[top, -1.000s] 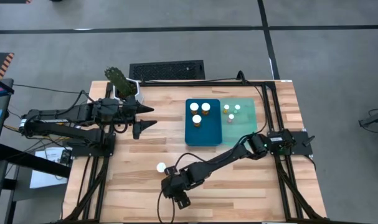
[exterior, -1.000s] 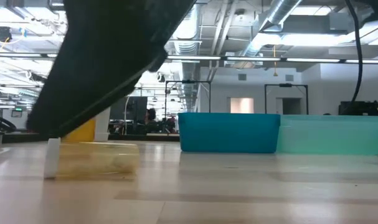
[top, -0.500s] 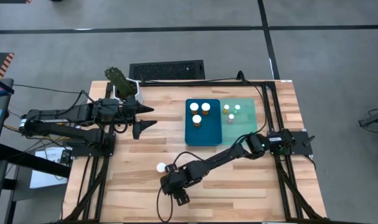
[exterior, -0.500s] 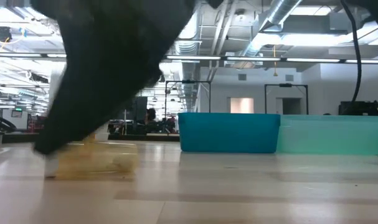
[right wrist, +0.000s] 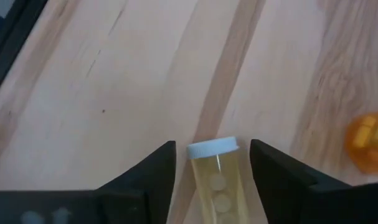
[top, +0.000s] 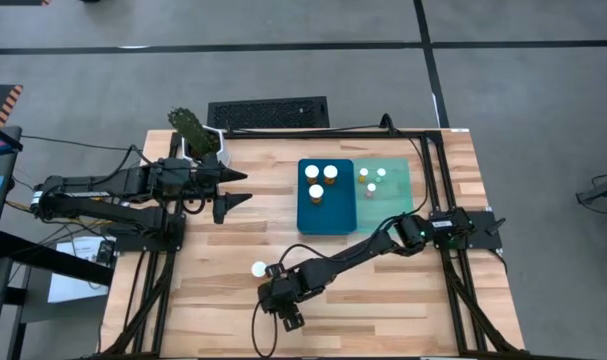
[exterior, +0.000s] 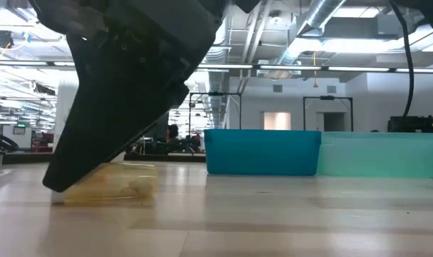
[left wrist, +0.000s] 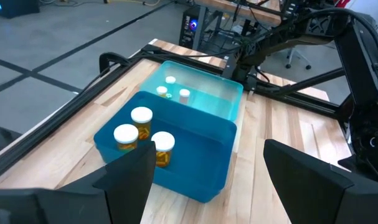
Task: Pick and place medicine bottles into bin by pill shape (circle, oval)
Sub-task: Put the small yellow pill bottle into the green bin
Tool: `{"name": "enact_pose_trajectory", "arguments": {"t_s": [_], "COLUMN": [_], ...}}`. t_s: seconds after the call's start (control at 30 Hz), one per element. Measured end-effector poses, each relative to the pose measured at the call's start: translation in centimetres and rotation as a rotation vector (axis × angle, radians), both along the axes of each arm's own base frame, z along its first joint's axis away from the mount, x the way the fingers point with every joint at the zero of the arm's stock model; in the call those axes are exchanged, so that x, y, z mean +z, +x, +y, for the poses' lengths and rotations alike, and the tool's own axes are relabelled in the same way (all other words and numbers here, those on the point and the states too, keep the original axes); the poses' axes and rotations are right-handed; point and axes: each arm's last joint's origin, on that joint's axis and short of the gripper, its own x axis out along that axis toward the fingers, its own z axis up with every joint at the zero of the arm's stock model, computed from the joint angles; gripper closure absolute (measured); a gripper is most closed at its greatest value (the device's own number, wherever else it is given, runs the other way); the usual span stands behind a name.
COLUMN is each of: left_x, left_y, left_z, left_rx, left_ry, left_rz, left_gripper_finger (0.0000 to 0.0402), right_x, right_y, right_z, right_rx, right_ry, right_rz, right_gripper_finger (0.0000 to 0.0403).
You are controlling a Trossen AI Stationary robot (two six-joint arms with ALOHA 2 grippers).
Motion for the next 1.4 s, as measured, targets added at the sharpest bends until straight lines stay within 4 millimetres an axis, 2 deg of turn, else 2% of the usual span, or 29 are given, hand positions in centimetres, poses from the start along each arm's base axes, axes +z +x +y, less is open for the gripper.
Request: {"name": "enact_pose_trajectory", "arguments": {"t_s": [0.57,0.9,1.0,1.17,1.27,1.4], "left_x": [0.0,0.0,0.0,0.0,0.0,0.0], "left_y": [0.0,0.0,0.0,0.0,0.0,0.0], "left_z": [0.0,0.0,0.0,0.0,0.0,0.0], "left_rx": [0.002,0.002,0.001,-0.003,-0.007,-0.007], "left_ry": [-0.001,-0.001,-0.001,-0.008,-0.009,-0.009], "left_rz": [0.0,0.0,0.0,-0.001,-0.005,-0.003], "left_gripper_finger": [0.011,0.011,0.011,0.011,0.011,0.011], "right_x": [0.0,1.1,2.8,7.3,10.3,14.1], "right_y": [0.0,0.7,0.7,0.5,-0.2,-2.1], "right_z": [0.0,0.0,-0.2,-1.0,-1.8,-2.6], "right_rx": [-0.036,-0.144,-0.162,-0.205,-0.252,-0.349], "right_ry": [0.024,0.133,0.167,0.206,0.201,0.161], "right_rz": [0.004,-0.052,-0.091,-0.205,-0.297,-0.415], "right_gripper_finger": [0.0296,0.0299,0.03,0.0297,0.0297,0.0296]}}
